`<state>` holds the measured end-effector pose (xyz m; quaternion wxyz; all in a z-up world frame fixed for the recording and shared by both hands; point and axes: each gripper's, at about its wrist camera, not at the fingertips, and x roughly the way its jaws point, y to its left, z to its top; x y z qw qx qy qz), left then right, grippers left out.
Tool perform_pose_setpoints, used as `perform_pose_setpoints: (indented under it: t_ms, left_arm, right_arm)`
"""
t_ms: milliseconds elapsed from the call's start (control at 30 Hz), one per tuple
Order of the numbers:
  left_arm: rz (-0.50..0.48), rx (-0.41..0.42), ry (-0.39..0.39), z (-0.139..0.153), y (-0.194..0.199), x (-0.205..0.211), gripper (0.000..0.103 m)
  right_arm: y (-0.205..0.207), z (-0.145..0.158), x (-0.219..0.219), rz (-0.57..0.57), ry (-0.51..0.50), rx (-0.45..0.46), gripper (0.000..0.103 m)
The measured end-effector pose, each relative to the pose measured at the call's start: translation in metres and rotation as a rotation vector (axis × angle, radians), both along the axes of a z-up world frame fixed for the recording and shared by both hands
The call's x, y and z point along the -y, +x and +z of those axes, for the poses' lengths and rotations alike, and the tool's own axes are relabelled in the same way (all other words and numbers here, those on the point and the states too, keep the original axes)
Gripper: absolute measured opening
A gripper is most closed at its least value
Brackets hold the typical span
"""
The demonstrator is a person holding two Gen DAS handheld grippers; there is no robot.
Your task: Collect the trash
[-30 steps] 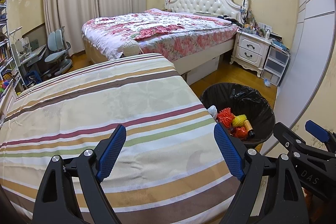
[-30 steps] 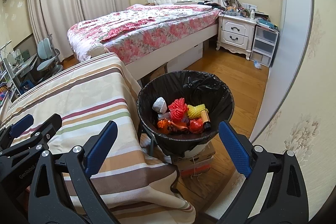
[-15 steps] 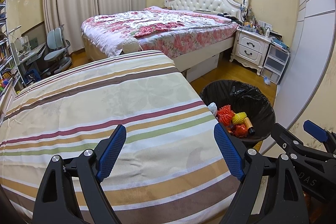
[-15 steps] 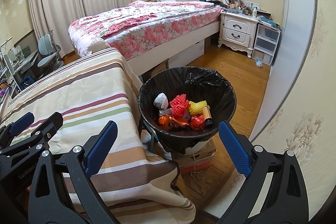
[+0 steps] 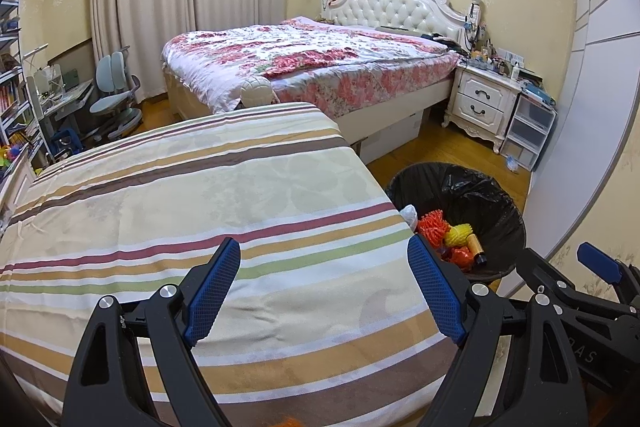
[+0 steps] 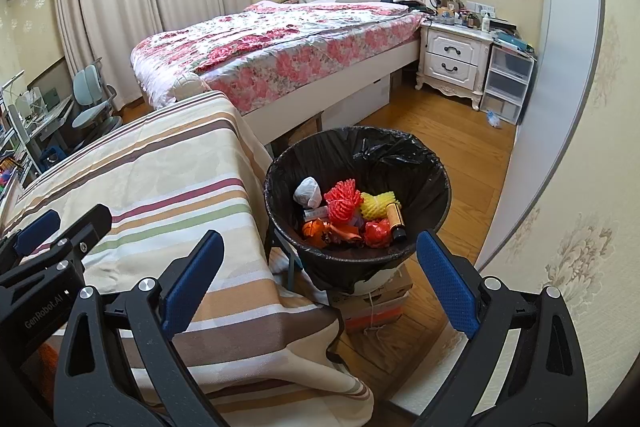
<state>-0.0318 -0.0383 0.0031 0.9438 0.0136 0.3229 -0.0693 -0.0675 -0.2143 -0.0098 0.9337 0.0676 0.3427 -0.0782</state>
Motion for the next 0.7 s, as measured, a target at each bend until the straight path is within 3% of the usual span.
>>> perform_pose_setpoints:
  t_ms: [433, 700]
  left_arm:
    - [0.025, 0.029, 0.015, 0.006, 0.004, -0.005, 0.085]
    - [0.058, -0.033, 0.035, -0.006, 0.017, -0.024, 0.085]
  right_arm:
    - [0.001, 0.0, 0.001, 0.0, 0.0, 0.001, 0.095]
    - [0.009, 0.001, -0.009, 0.023, 0.014, -0.017, 0.095]
